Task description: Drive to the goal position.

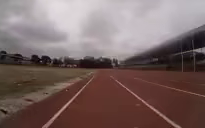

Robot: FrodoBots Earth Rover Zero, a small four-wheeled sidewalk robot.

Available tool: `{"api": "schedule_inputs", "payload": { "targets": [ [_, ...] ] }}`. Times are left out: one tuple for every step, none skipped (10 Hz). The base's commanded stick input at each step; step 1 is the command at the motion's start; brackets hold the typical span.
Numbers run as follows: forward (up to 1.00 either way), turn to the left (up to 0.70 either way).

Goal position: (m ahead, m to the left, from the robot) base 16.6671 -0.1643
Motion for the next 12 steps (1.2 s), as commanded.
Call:
{"api": "schedule_inputs", "payload": {
  "targets": [
    [1.00, 0.00],
    [1.00, 0.00],
    [1.00, 0.00],
    [1.00, 0.00],
    [1.00, 0.00],
    [1.00, 0.00],
    [1.00, 0.00],
    [1.00, 0.00],
    [1.00, 0.00],
    [1.00, 0.00],
    [1.00, 0.00],
    [1.00, 0.00]
  ]
}}
